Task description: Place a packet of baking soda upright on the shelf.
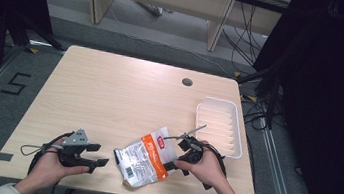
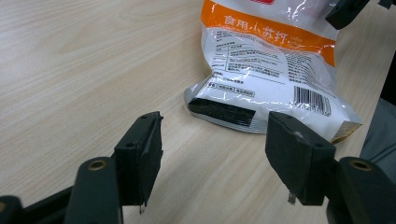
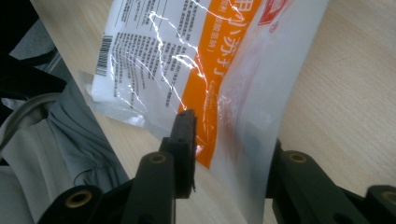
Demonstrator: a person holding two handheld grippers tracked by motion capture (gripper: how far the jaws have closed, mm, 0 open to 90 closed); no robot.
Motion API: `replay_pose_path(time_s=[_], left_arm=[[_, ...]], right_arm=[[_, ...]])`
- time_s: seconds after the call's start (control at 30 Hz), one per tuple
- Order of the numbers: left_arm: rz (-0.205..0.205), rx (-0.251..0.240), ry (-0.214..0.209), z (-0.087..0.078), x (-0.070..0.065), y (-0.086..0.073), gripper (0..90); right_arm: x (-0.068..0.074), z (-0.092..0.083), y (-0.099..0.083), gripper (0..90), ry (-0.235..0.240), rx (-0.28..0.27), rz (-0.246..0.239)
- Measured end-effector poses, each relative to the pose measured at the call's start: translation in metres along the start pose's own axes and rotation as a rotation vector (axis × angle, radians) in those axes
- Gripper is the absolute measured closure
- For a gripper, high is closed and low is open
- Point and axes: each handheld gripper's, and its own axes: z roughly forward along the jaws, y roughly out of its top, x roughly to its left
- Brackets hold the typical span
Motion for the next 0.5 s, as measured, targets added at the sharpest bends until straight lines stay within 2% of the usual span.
replay_pose_path(time_s=[0.03, 0.07, 0.1, 0.13, 0.3, 0.33, 0.43, 0.5], left_arm=[[0.001, 0.0, 0.0, 0.0, 0.0, 0.0, 35.7], [0.001, -0.001, 0.0, 0.0, 0.0, 0.0, 35.7], [0.0, 0.0, 0.0, 0.0, 0.0, 0.0, 35.8], [0.001, -0.001, 0.0, 0.0, 0.0, 0.0, 35.8], [-0.001, -0.005, 0.001, 0.001, 0.0, 0.0, 35.8], [-0.002, -0.005, 0.001, 0.001, 0.0, 0.0, 35.8], [0.001, 0.0, 0.0, 0.0, 0.0, 0.0, 35.8], [-0.006, -0.014, 0.003, 0.001, 0.0, 0.0, 35.8]], right_arm=[[0.0, 0.001, 0.001, 70.5, -0.006, 0.004, -0.004], [0.001, 0.004, 0.002, 71.4, 0.012, -0.003, 0.012], [-0.001, 0.005, 0.002, 71.9, -0.006, 0.012, -0.005], [-0.001, 0.007, 0.002, 72.9, -0.003, 0.014, -0.02], [0.001, 0.011, 0.003, 79.7, -0.005, 0.039, -0.019], [0.0, 0.012, 0.005, 84.8, -0.006, 0.044, -0.043], [0.001, 0.012, 0.006, 89.8, -0.005, 0.057, -0.05], [0.001, 0.012, 0.007, 90.0, -0.005, 0.059, -0.057]])
